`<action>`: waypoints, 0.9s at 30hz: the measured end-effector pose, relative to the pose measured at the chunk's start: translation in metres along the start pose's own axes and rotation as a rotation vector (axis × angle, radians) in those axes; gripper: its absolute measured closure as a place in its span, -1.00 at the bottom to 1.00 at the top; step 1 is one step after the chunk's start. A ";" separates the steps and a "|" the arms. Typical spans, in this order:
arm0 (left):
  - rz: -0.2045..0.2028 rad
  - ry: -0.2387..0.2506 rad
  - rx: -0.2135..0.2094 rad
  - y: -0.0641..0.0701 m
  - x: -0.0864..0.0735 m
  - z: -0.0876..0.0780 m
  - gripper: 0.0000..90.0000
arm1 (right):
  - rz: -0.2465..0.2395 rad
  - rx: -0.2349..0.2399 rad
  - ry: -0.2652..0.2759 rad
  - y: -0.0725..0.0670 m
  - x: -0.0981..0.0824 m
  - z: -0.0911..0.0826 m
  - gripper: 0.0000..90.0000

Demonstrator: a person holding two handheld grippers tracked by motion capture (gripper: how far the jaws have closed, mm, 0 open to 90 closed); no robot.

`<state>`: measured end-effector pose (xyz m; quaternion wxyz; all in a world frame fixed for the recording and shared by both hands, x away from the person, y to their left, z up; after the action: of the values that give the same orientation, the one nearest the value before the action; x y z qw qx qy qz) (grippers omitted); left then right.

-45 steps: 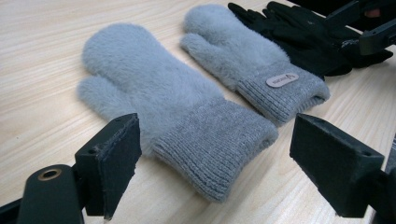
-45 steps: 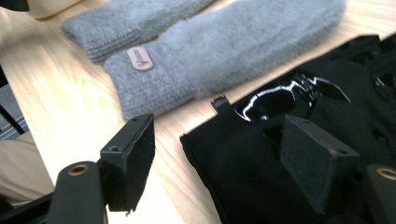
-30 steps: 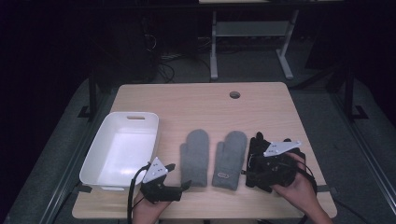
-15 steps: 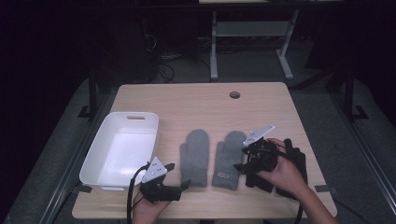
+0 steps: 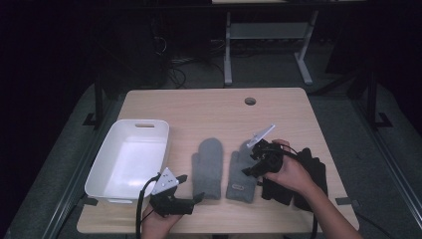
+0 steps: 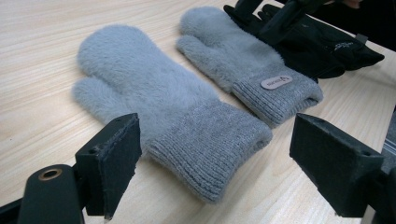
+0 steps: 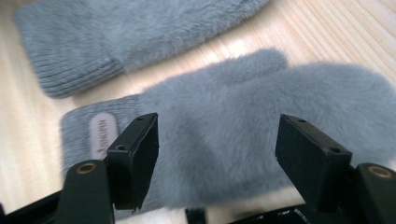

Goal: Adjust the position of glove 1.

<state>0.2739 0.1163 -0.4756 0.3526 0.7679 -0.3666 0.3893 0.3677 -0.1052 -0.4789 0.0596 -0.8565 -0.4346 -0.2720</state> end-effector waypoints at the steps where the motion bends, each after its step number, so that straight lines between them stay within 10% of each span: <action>1: -0.002 0.005 0.002 0.000 0.001 -0.001 -0.64 | 0.000 0.005 -0.009 -0.001 0.001 0.002 -0.32; 16: -0.004 0.002 -0.004 0.001 0.001 0.001 -0.64 | -0.104 -0.045 -0.180 -0.006 -0.010 0.036 -0.28; 27: -0.013 0.006 0.006 -0.001 0.000 -0.001 -0.64 | -0.137 -0.037 -0.251 -0.010 -0.008 0.035 0.40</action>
<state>0.2743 0.1171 -0.4753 0.3541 0.7701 -0.3594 0.3903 0.3707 -0.0934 -0.5135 -0.0296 -0.8531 -0.4909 -0.1740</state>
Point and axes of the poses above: each handheld gripper's, and its own axes: z roughly forward along the jaws, x roughly out of its top, y roughly to its right, the point moved 8 cm from there along z, roughly forward along the jaws, and after that the axes turned 14 degrees about -x, right-handed, at the moved point
